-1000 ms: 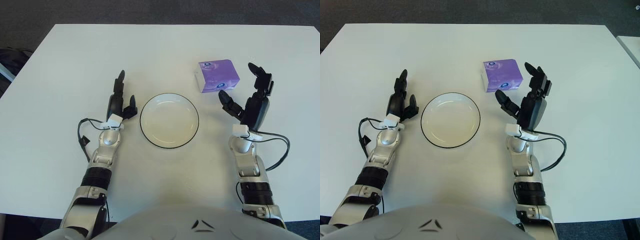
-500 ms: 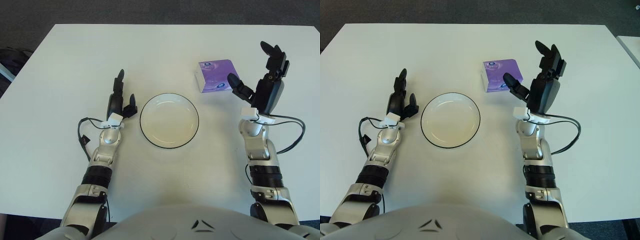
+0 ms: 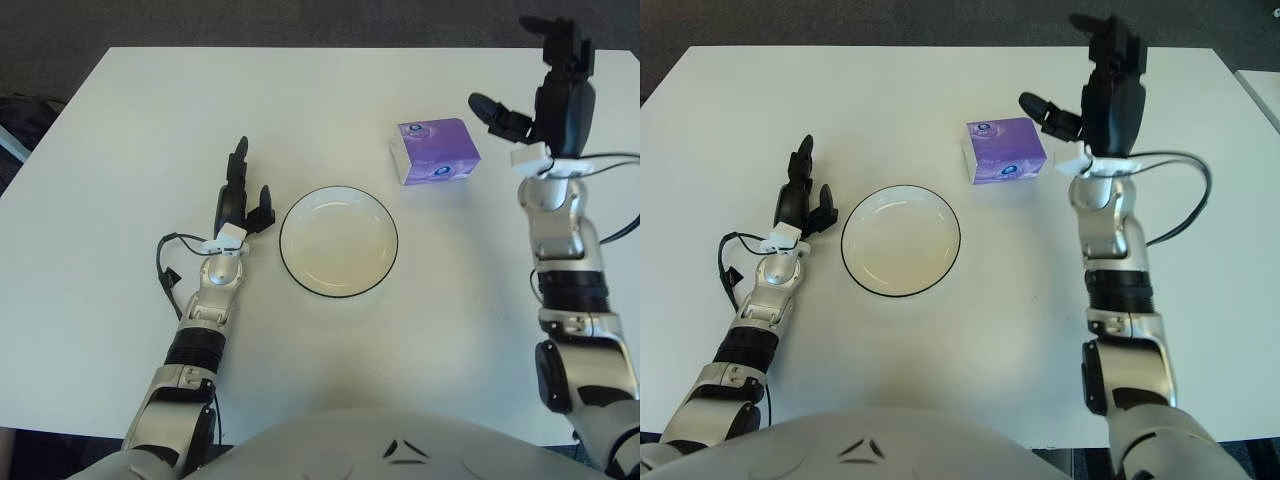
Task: Put the tissue paper into the plate.
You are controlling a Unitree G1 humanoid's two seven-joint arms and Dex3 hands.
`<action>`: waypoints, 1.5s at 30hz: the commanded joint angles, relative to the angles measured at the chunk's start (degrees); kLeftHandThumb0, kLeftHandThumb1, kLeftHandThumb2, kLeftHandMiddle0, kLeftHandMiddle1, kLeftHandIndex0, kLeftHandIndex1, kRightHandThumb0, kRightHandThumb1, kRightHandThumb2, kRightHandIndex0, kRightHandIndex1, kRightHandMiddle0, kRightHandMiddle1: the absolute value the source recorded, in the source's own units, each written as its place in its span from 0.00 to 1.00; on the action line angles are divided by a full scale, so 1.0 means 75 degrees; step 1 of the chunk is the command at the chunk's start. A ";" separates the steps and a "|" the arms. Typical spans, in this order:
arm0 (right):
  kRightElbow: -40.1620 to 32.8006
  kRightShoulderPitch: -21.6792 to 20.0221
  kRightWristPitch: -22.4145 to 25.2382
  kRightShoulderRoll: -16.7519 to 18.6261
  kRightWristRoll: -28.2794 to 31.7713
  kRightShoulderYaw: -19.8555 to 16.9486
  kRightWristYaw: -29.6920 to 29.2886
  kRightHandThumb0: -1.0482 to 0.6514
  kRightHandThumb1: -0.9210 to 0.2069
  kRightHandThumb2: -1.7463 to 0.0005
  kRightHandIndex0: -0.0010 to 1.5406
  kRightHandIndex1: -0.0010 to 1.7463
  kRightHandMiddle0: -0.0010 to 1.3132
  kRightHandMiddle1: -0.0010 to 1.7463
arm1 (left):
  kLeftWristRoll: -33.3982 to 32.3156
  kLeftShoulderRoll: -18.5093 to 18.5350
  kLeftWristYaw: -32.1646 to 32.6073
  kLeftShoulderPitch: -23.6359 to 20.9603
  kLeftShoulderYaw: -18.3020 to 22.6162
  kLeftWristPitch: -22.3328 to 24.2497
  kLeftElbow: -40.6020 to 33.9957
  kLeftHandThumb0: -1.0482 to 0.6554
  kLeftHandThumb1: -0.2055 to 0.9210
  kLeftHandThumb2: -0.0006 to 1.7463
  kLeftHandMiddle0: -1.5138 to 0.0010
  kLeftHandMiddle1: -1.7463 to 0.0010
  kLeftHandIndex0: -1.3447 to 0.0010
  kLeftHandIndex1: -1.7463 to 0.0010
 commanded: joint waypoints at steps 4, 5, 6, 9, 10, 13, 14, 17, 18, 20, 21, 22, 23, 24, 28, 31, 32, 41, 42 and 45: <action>-0.0011 -0.0717 0.0039 -0.1317 -0.0234 0.0923 0.2440 0.18 0.00 0.72 0.07 0.18 0.00 0.38 | 0.0048 -0.0612 0.0113 0.1004 -0.0319 -0.0135 0.1427 0.12 1.00 0.53 0.93 1.00 1.00 0.84; 0.0801 -0.1150 -0.0287 -0.1442 -0.0393 0.1139 0.2416 0.18 0.00 0.72 0.07 0.18 0.00 0.37 | 0.0040 -0.0611 0.0101 0.0995 -0.0317 -0.0146 0.1450 0.12 1.00 0.53 0.93 1.00 1.00 0.84; 0.1404 -0.1469 -0.0526 -0.1539 -0.0501 0.1304 0.2399 0.18 0.00 0.73 0.06 0.18 0.00 0.36 | 0.0034 -0.0610 0.0093 0.0988 -0.0317 -0.0154 0.1466 0.12 1.00 0.53 0.93 1.00 1.00 0.84; 0.3389 -0.2452 -0.1264 -0.1744 -0.0968 0.1831 0.1981 0.17 0.00 0.75 0.06 0.16 0.00 0.33 | 0.0008 -0.0596 0.0060 0.0959 -0.0312 -0.0173 0.1515 0.12 1.00 0.53 0.93 1.00 1.00 0.84; 0.3916 -0.2726 -0.1454 -0.1777 -0.1136 0.1997 0.1810 0.16 0.00 0.76 0.05 0.15 0.00 0.31 | -0.0004 -0.0589 0.0046 0.0942 -0.0306 -0.0181 0.1540 0.11 1.00 0.53 0.93 1.00 1.00 0.85; 0.4417 -0.3190 -0.1751 -0.1892 -0.1503 0.2341 0.1615 0.12 0.00 0.77 0.03 0.13 0.00 0.26 | -0.0027 -0.0576 0.0008 0.0912 -0.0300 -0.0203 0.1574 0.11 1.00 0.53 0.94 1.00 1.00 0.85; 0.4518 -0.3300 -0.1814 -0.1922 -0.1596 0.2427 0.1565 0.11 0.00 0.77 0.03 0.13 0.00 0.25 | -0.0029 -0.0574 0.0002 0.0910 -0.0301 -0.0210 0.1576 0.11 1.00 0.53 0.94 1.00 1.00 0.85; 0.4987 -0.3723 -0.1954 -0.1928 -0.1844 0.2712 0.1427 0.08 0.00 0.76 0.02 0.11 0.00 0.22 | -0.0047 -0.0553 -0.0020 0.0869 -0.0289 -0.0231 0.1631 0.11 1.00 0.53 0.94 1.00 1.00 0.85; 0.5183 -0.3917 -0.1990 -0.1921 -0.1942 0.2830 0.1402 0.07 0.00 0.76 0.01 0.10 0.00 0.20 | -0.0054 -0.0545 -0.0026 0.0854 -0.0289 -0.0238 0.1649 0.11 1.00 0.53 0.94 1.00 1.00 0.86; 0.5645 -0.4371 -0.2027 -0.1850 -0.2138 0.3087 0.1398 0.03 0.00 0.74 0.01 0.05 0.00 0.15 | -0.0061 -0.0535 -0.0026 0.0840 -0.0297 -0.0249 0.1666 0.11 1.00 0.53 0.94 1.00 1.00 0.86; 0.5892 -0.4565 -0.2038 -0.1789 -0.2224 0.3207 0.1380 0.02 0.00 0.74 0.00 0.04 0.00 0.14 | -0.0063 -0.0532 -0.0024 0.0835 -0.0298 -0.0256 0.1675 0.11 1.00 0.53 0.94 1.00 1.00 0.86; 0.6095 -0.4711 -0.2057 -0.1744 -0.2284 0.3306 0.1345 0.01 0.00 0.74 0.00 0.03 0.00 0.12 | -0.0065 -0.0530 -0.0023 0.0828 -0.0298 -0.0265 0.1687 0.11 1.00 0.53 0.94 1.00 1.00 0.86; 0.6280 -0.4849 -0.2080 -0.1694 -0.2340 0.3406 0.1361 0.01 0.00 0.74 0.00 0.02 0.00 0.10 | -0.0067 -0.0528 -0.0022 0.0821 -0.0296 -0.0275 0.1699 0.11 1.00 0.53 0.94 1.00 1.00 0.86; 0.6429 -0.4954 -0.2108 -0.1660 -0.2378 0.3484 0.1361 0.01 0.00 0.74 0.00 0.01 0.00 0.09 | -0.0068 -0.0528 -0.0021 0.0816 -0.0294 -0.0284 0.1709 0.11 1.00 0.53 0.94 1.00 1.00 0.86; 0.6854 -0.5392 -0.2237 -0.1502 -0.2698 0.4020 0.1671 0.00 0.00 0.76 0.00 0.00 0.00 0.02 | -0.0073 -0.0539 -0.0012 0.0831 -0.0292 -0.0286 0.1665 0.12 1.00 0.52 0.94 1.00 1.00 0.87; 0.7066 -0.5555 -0.2203 -0.1390 -0.2912 0.4385 0.1798 0.00 0.00 0.79 0.00 0.00 0.00 0.01 | -0.0078 -0.0541 -0.0009 0.0848 -0.0291 -0.0266 0.1622 0.12 1.00 0.52 0.94 1.00 1.00 0.87; 0.7113 -0.5584 -0.2187 -0.1357 -0.2939 0.4470 0.1855 0.00 0.00 0.80 0.00 0.00 0.00 0.01 | -0.0081 -0.0542 -0.0009 0.0851 -0.0288 -0.0261 0.1613 0.11 1.00 0.52 0.94 1.00 1.00 0.86; 0.7141 -0.5497 -0.2410 -0.1293 -0.2928 0.4955 0.2082 0.00 0.00 0.89 0.00 0.00 0.00 0.00 | -0.0089 -0.0540 0.0022 0.0914 -0.0264 -0.0210 0.1509 0.10 1.00 0.52 0.93 1.00 1.00 0.85; 0.7143 -0.5496 -0.2429 -0.1302 -0.2922 0.4988 0.2075 0.00 0.00 0.89 0.00 0.00 0.00 0.00 | -0.0090 -0.0539 0.0025 0.0921 -0.0261 -0.0213 0.1501 0.10 1.00 0.52 0.93 1.00 1.00 0.85; 0.7151 -0.5502 -0.2517 -0.1348 -0.2913 0.5113 0.2167 0.00 0.00 0.92 0.00 0.00 0.00 0.00 | -0.0108 -0.0539 0.0031 0.0925 -0.0242 -0.0228 0.1499 0.10 1.00 0.52 0.93 1.00 1.00 0.84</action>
